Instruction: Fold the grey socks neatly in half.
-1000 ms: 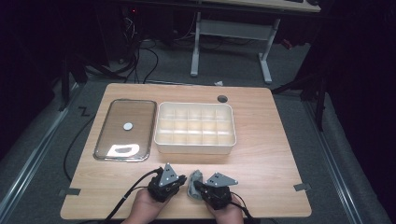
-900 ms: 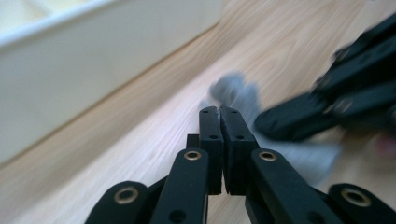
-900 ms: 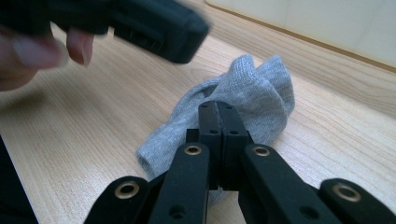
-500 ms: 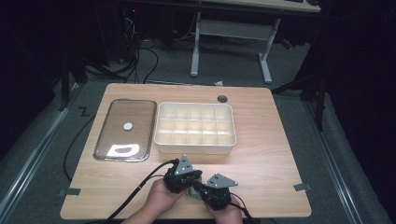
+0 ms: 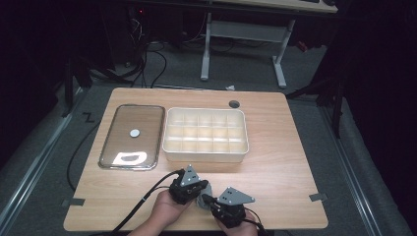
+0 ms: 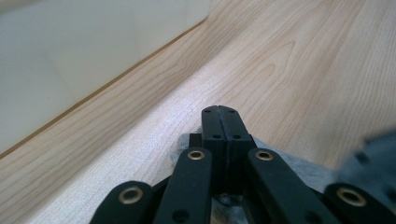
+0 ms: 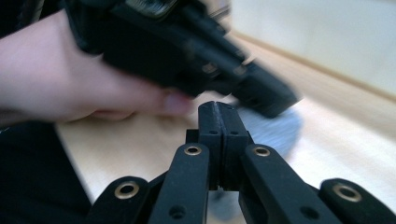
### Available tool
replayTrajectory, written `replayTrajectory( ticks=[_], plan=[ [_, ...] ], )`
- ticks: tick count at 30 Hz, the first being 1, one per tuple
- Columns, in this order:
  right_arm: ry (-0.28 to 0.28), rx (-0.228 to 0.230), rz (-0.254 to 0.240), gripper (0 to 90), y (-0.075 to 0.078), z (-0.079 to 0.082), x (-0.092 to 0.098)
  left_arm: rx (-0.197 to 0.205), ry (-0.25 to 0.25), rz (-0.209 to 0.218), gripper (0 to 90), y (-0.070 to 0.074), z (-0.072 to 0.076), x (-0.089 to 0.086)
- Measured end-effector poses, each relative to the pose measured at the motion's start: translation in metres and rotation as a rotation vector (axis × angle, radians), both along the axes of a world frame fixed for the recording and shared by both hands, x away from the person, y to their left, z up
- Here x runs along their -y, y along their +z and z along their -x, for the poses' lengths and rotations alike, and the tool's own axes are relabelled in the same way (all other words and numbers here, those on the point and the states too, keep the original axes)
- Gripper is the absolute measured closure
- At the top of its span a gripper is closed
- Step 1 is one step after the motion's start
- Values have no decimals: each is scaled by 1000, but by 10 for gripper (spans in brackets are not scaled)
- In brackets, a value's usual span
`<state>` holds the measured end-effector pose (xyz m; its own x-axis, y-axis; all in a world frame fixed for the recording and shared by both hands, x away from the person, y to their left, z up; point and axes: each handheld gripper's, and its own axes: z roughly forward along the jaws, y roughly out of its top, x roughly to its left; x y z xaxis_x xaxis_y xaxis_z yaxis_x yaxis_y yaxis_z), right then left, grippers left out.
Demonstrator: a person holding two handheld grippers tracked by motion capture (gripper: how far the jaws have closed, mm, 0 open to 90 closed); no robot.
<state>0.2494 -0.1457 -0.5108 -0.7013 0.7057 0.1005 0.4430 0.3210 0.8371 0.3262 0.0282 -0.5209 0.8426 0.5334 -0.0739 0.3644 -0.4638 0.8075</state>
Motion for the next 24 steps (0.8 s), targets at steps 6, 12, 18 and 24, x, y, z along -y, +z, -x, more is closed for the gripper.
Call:
replayTrajectory(
  ticks=[6,12,18,24],
  plan=[
    [-1,-63,28,900,-18,-3,-5,14,-3,4,900,-3,1,-4],
    [7,-73,14,900,-20,-4,-3,1,1,25,900,-4,0,-6],
    [-2,-81,-10,838,-13,-3,-1,4,12,26,900,-4,1,-6],
    [-85,-81,-44,726,-7,-9,10,0,9,27,900,-4,0,-6]
  ],
)
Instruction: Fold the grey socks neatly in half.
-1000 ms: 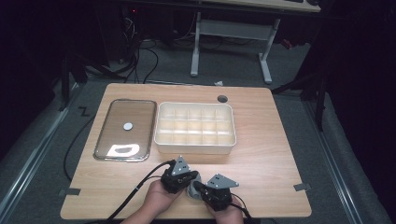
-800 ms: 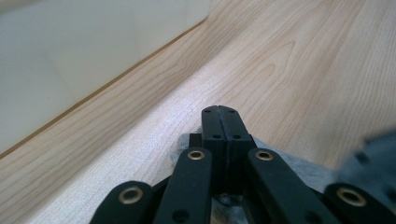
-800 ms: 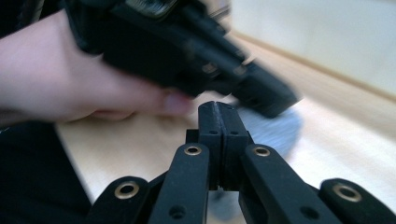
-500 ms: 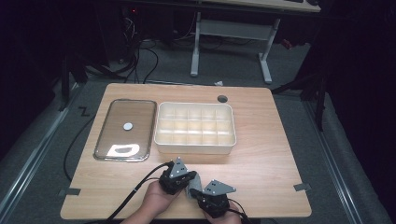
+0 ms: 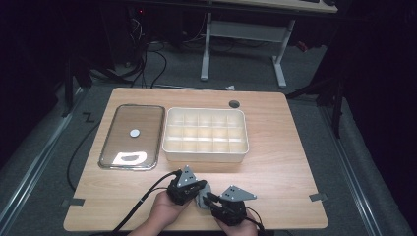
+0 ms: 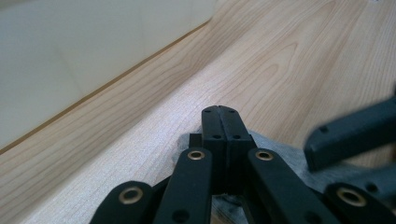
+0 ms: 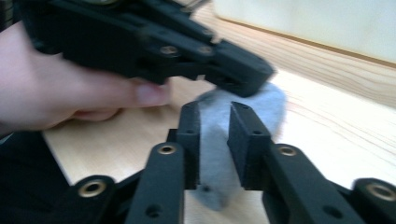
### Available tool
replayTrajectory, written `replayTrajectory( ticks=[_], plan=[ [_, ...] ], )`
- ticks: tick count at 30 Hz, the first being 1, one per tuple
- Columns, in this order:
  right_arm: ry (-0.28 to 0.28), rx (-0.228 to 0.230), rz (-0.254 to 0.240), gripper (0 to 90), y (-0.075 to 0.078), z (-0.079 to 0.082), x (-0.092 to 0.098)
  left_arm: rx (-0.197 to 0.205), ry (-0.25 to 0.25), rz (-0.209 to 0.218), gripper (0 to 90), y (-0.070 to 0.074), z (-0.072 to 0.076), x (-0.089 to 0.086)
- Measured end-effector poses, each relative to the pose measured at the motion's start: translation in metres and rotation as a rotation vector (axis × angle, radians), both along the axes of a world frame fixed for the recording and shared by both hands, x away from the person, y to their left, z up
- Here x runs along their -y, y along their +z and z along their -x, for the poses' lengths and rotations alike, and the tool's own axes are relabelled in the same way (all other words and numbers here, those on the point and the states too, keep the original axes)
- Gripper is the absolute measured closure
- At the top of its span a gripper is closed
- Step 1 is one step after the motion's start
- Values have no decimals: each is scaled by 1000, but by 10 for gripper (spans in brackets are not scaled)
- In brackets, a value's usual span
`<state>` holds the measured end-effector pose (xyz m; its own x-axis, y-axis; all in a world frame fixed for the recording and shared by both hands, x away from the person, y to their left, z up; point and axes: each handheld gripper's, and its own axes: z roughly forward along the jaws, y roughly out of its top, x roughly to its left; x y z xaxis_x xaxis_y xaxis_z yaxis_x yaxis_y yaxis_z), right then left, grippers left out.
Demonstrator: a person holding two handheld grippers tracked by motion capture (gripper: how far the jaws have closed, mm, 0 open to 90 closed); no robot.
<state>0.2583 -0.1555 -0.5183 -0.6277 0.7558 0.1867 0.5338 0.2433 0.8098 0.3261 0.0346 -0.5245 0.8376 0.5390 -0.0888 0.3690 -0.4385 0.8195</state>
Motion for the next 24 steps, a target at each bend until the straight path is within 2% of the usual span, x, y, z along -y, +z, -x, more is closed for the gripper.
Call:
replayTrajectory(
  ticks=[3,4,6,12,15,17,18,20,24],
  plan=[
    [-42,-18,-17,632,0,-5,4,1,0,0,900,0,0,0],
    [-56,-29,-4,596,0,-6,4,1,1,1,900,0,0,0],
    [-62,-61,10,540,-4,-10,2,-3,1,3,900,0,0,-1],
    [-73,-124,-29,429,-9,-16,0,2,3,5,900,0,1,-3],
    [-69,-129,-57,421,-8,-17,0,6,4,2,900,0,1,-3],
    [-67,-116,-61,425,-7,-17,0,6,4,2,900,0,1,-4],
    [-72,-125,-64,434,-8,-17,0,6,4,3,900,0,1,-4],
    [-69,-141,-45,437,-11,-18,-2,6,2,4,900,1,1,-4],
    [-68,-156,-47,440,-14,-19,-4,12,4,5,899,2,3,-7]
  ],
)
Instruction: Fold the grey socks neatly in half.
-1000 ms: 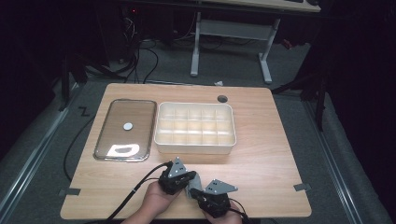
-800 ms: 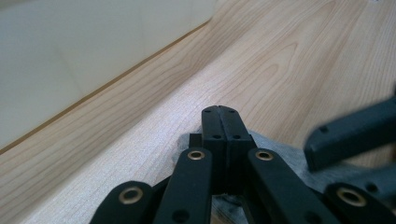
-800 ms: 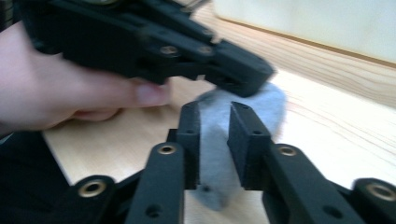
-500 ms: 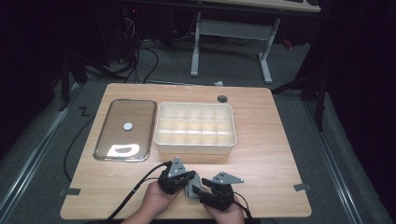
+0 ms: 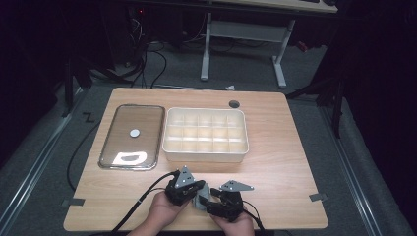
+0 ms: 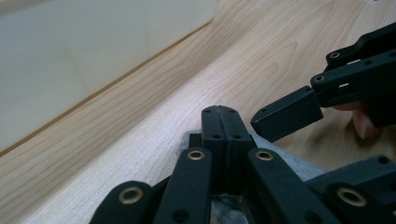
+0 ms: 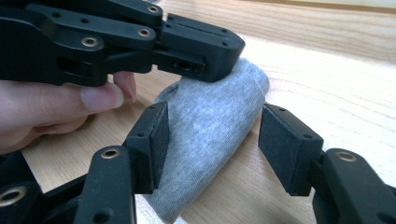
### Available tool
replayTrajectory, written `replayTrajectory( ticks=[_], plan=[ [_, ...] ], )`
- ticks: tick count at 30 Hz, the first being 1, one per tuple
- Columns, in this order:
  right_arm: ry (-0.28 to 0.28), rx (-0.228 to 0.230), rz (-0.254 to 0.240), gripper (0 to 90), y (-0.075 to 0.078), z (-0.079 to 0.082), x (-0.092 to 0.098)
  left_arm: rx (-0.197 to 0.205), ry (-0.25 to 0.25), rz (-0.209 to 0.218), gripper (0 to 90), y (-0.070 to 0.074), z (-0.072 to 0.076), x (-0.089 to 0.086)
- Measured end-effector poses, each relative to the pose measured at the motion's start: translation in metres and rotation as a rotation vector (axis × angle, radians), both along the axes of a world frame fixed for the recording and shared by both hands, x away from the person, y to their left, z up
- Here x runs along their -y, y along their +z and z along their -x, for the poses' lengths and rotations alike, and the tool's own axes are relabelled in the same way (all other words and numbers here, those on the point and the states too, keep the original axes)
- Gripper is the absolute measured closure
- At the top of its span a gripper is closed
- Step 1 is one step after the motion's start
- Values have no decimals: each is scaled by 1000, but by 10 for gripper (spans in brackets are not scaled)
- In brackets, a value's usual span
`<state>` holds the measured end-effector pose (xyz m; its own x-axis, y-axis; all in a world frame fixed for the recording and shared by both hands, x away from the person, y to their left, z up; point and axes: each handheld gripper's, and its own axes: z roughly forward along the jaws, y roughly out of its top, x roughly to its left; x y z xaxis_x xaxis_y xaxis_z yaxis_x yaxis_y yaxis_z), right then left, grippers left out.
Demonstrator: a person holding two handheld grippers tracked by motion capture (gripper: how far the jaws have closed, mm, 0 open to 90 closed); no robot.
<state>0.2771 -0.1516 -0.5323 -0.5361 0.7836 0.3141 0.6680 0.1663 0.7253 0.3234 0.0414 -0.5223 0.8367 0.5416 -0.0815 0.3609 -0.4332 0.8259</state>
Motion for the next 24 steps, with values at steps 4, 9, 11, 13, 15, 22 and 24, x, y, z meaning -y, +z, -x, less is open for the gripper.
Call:
replayTrajectory(
  ticks=[4,9,11,13,15,22,24],
  plan=[
    [16,-11,-11,472,-1,-1,0,8,3,-3,884,3,3,-6],
    [45,-14,-19,512,-1,-3,-2,16,4,-10,866,8,8,-15],
    [57,-22,-24,512,-2,-4,-3,22,6,-9,860,8,9,-18],
    [73,-34,-28,513,-3,-5,-5,25,7,-11,855,9,11,-19],
    [86,-39,-33,532,-3,-6,-6,31,10,-13,849,9,12,-21],
    [130,-21,-44,704,-1,-3,-9,41,24,8,765,16,16,-29],
    [135,-6,-39,720,1,-2,-9,48,28,18,706,20,17,-35]
  ],
)
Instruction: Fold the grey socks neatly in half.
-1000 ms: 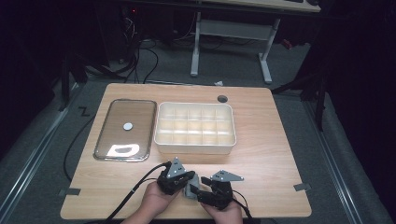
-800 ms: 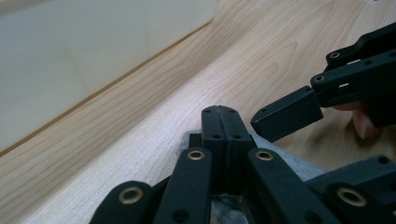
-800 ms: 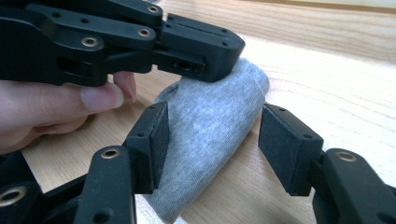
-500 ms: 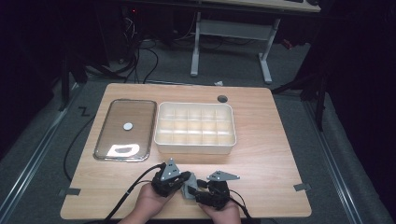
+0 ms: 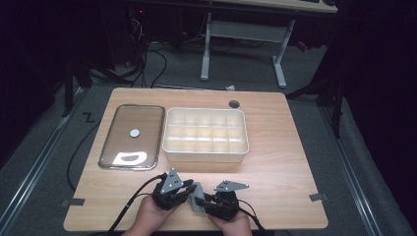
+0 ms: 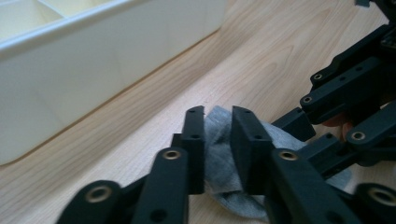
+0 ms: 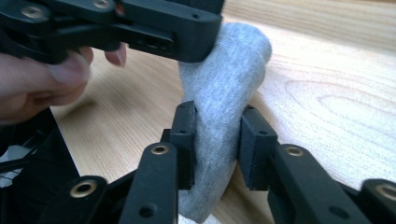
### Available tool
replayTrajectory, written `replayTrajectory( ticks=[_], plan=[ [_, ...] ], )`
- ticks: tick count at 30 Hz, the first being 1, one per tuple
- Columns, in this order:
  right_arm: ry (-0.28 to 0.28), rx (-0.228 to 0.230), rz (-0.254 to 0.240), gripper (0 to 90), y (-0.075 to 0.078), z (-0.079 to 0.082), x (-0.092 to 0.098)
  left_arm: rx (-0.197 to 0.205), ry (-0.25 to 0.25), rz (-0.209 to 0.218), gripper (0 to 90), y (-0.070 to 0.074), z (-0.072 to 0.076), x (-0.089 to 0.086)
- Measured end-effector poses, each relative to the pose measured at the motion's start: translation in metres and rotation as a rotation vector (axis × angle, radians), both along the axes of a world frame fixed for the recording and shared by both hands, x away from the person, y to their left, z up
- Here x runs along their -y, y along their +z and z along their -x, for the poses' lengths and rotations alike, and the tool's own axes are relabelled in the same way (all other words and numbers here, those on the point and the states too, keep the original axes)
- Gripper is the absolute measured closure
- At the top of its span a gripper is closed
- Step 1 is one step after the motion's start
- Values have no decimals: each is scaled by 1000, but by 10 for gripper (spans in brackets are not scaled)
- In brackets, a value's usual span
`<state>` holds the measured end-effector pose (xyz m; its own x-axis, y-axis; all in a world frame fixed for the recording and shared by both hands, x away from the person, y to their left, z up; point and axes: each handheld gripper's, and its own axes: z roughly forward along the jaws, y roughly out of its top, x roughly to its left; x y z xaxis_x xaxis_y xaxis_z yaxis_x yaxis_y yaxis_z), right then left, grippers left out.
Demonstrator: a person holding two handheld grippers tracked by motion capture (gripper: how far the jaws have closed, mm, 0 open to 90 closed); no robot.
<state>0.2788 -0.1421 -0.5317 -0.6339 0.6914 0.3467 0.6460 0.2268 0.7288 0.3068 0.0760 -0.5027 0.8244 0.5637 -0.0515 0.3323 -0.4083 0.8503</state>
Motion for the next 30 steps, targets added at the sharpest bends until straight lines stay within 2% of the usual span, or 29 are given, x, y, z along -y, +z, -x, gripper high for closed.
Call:
replayTrajectory(
  ticks=[3,8,13,18,20,22,24,26,28,30],
  plan=[
    [3,25,17,725,4,2,0,26,18,-11,654,6,0,-11],
    [-31,54,26,725,9,2,9,61,72,-54,595,7,-2,-31],
    [-73,61,35,723,10,2,19,57,130,-97,559,-4,-7,-52],
    [-114,78,62,721,13,1,27,15,187,-61,552,-18,-9,-73],
    [-138,83,75,721,14,0,30,-5,194,-64,552,-22,-10,-77],
    [-151,88,89,721,14,0,32,5,198,-81,549,-23,-9,-79],
    [-164,90,102,721,14,0,33,-5,197,-65,541,-21,-9,-82],
    [-169,86,109,721,15,0,35,2,189,-60,530,-19,-8,-83],
    [-174,93,129,720,16,-2,37,13,182,-70,525,-19,-7,-83],
    [-183,90,142,719,17,-3,40,7,180,-84,523,-21,-8,-83]
  ],
)
